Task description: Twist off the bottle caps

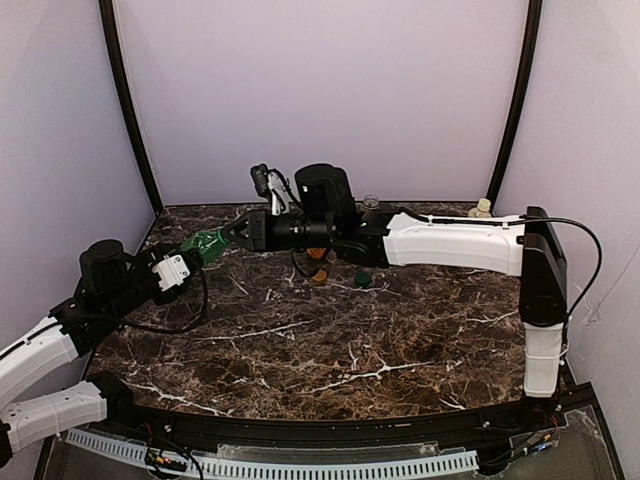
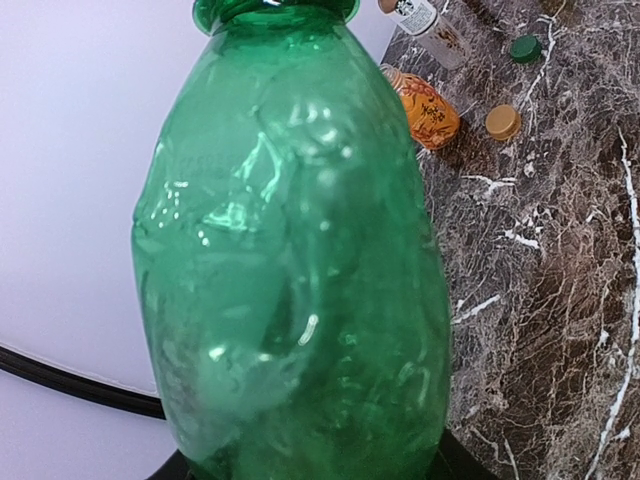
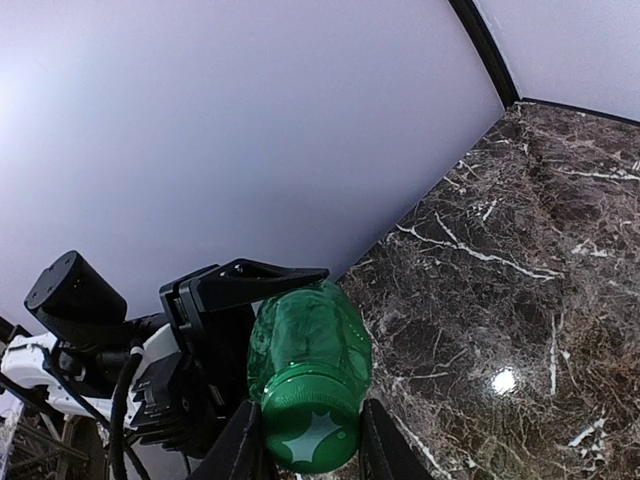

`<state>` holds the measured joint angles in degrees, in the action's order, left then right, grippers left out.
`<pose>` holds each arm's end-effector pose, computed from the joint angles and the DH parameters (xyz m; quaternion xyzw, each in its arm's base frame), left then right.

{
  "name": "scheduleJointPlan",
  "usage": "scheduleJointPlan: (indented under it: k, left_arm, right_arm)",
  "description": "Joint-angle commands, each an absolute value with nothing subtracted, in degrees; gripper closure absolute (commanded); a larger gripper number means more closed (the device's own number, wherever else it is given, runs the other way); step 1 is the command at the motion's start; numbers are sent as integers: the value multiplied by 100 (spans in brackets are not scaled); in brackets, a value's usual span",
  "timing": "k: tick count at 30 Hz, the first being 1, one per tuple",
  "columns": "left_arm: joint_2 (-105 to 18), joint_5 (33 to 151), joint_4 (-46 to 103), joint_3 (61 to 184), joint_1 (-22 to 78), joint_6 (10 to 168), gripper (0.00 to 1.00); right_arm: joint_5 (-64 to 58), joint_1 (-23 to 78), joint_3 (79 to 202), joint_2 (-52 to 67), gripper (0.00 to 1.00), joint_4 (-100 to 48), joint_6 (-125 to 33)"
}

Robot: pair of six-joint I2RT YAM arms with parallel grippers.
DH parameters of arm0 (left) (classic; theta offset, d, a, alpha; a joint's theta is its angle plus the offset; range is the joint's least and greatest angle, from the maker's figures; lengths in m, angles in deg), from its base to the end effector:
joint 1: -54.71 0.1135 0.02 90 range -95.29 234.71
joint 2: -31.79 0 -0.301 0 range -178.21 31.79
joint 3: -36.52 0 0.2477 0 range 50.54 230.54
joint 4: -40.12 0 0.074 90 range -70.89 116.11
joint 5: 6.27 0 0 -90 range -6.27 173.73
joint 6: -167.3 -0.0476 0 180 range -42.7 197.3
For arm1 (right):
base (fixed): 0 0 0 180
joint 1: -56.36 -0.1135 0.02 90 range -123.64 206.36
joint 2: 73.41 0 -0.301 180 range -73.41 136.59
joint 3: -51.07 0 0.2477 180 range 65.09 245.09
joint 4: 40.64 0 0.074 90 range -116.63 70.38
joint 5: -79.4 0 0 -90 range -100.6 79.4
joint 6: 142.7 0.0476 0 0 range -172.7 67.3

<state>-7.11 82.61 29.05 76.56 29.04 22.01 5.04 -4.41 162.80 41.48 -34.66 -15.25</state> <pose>0.1385 -0.0655 0.2865 0.4922 0.5864 0.1717 0.6199 0.2390 0.4534 0.3539 -0.2388 0.7207 0.5535 0.3423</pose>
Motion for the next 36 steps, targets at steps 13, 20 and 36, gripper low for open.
scheduleJointPlan:
  k: [13,20,36]
  left_arm:
    - [-578,10002,1331,8102,2866,2542,99]
    - [-636,11764,-429,8496,2869,2090,99]
    - [-689,12118,-1654,8632,2869,1277,99]
  right_arm:
    - [2230,-514,16466,4080,100,-2971,-4440]
    - [1876,-1018,15526,3245,100,-2017,-8388]
    - [90,-1528,14167,2526,100,-2985,-12964]
